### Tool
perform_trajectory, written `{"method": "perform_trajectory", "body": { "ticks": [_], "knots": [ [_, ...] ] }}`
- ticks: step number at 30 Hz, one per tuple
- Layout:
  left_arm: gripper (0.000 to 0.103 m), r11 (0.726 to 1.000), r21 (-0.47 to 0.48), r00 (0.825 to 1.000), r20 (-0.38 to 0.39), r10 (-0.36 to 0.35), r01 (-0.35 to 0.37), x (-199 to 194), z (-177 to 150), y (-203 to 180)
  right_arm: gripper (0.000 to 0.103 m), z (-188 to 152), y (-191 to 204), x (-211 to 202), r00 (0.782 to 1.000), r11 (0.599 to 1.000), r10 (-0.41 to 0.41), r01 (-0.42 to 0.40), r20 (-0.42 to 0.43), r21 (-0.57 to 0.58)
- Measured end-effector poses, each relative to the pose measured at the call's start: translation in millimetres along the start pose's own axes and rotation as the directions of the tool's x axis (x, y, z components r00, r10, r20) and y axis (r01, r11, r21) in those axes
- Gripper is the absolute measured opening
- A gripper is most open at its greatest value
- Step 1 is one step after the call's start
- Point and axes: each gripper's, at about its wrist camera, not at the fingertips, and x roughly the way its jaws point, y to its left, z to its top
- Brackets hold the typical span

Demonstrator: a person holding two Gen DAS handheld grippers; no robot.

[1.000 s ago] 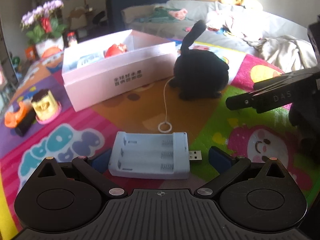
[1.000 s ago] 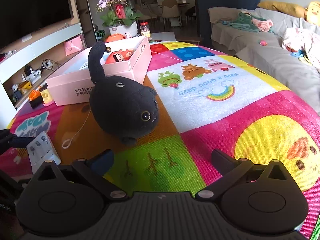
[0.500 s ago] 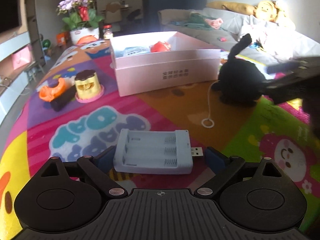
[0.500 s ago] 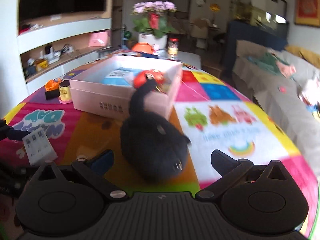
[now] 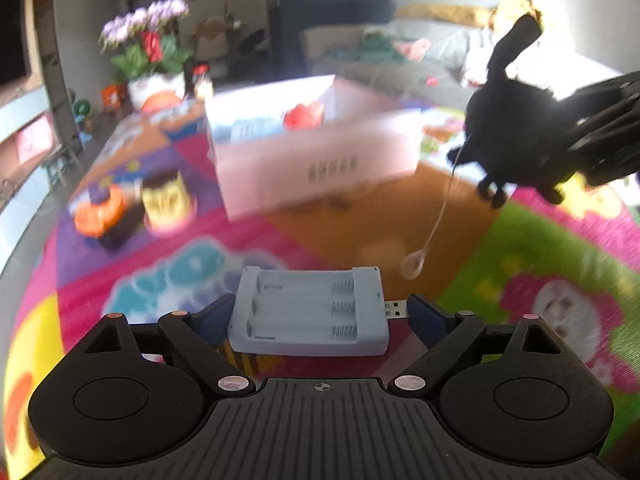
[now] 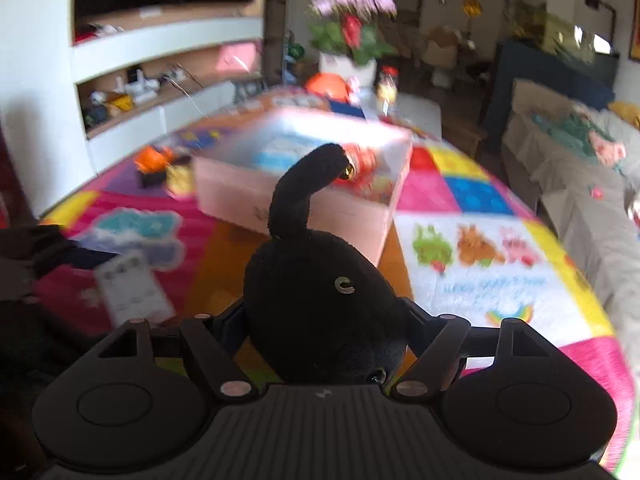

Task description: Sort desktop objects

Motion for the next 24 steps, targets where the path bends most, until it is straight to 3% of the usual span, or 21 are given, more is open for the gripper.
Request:
{"method": "perform_trajectory", "body": {
  "ticks": [3,7,9,12,13,15,16,24],
  "knots": [
    [0.095,0.999,0.017,0.991,0.131,0.040,-0.043,-22,28,4,0.077,18,-5,-54,0.989,1.000,0.001,-0.003,0.147,0.013],
    [0.095,0.996,0.019,0.970,0.230,0.081,-0.088,-21,63,9,0.077,34,-17,-102,0.946,0.997,-0.061,0.046,0.320,0.055],
    [0.095,0.995,0.003,0.960,0.266,0.094,-0.098,-8,85,10,0.077,37,-20,-108,0.933,0.995,-0.094,0.079,0.349,0.057],
    [0.097,0.993,-0.071,0.931,0.347,0.116,-0.098,17,118,15,0.077,39,-26,-101,0.938,0.994,-0.102,0.082,0.333,0.074],
    [0.100,0.991,-0.074,0.930,0.344,0.127,-0.108,27,125,15,0.077,40,-28,-97,0.942,0.993,-0.104,0.082,0.319,0.082],
    [0.100,0.995,-0.053,0.969,0.230,0.095,-0.085,48,129,15,0.077,38,-32,-90,0.948,0.991,-0.114,0.090,0.296,0.094],
    [0.100,0.997,-0.047,0.979,0.193,0.069,-0.061,53,122,15,0.077,37,-34,-88,0.951,0.991,-0.119,0.094,0.285,0.100],
    [0.101,0.992,-0.049,0.987,0.105,0.123,-0.118,41,19,25,0.077,48,-50,-54,0.965,0.984,-0.133,0.102,0.226,0.145]
  ]
}}
